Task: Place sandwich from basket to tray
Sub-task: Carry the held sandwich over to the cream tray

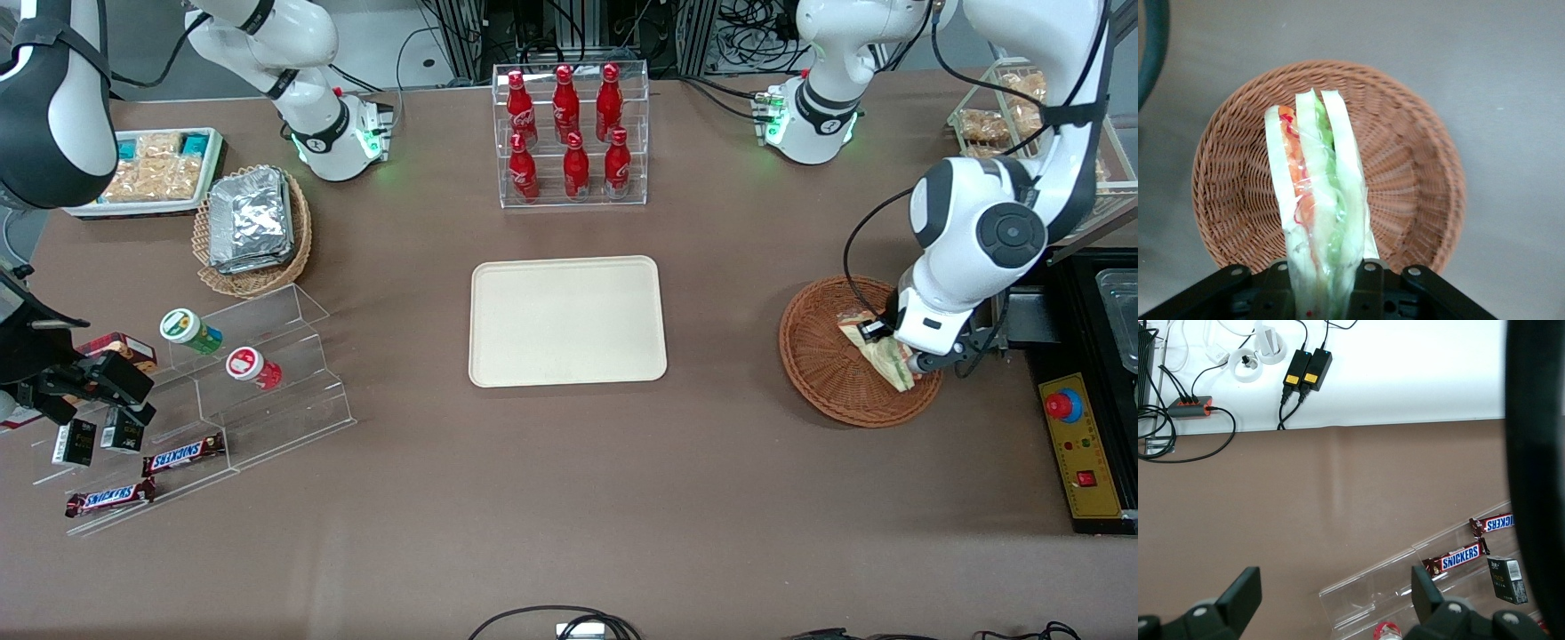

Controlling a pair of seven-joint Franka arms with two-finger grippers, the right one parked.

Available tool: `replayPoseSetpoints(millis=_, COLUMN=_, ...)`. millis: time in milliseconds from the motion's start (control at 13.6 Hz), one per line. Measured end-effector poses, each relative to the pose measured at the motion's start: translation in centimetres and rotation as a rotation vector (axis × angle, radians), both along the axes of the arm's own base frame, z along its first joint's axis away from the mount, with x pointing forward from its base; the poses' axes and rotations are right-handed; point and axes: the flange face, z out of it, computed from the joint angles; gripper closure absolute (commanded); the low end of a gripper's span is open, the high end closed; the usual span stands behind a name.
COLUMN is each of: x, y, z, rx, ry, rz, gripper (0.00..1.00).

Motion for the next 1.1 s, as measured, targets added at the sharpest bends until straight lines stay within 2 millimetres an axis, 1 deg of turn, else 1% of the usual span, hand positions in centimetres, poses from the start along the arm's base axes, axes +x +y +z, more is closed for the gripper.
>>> replayPoseSetpoints(millis=147, x=0.8, y=-2.8, z=2.2, rx=-0.004, ry=-0.013, rz=-0.052, gripper=1.0)
replayPoseSetpoints(millis=221, x=1.0, y=-4.4, z=2.9, rx=-0.007, ry=-0.019, rz=-0.081, gripper=1.0)
replayPoseSetpoints(millis=368, x=0.8, y=-8.1, z=3.6, rx=-0.017, ry=-0.032, rz=-0.145, gripper=1.0)
replayPoseSetpoints(millis=515, x=-0.1, y=-12.0, z=4.0, rx=-0.026, ry=-0.037, rz=-0.21, gripper=1.0)
replayPoseSetpoints(millis=662, x=-1.3, y=-15.3, z=4.2, rx=-0.016, ry=-0.028, rz=-0.24, gripper=1.0)
replayPoseSetpoints(millis=882, x=-3.2, y=-19.0, z=4.1, rx=0.049, ry=-0.021, rz=-0.275, gripper=1.0)
replayPoseSetpoints(millis=1103, x=-4.7, y=-22.6, z=4.2, rx=0.042, ry=-0.023, rz=-0.341, gripper=1.0)
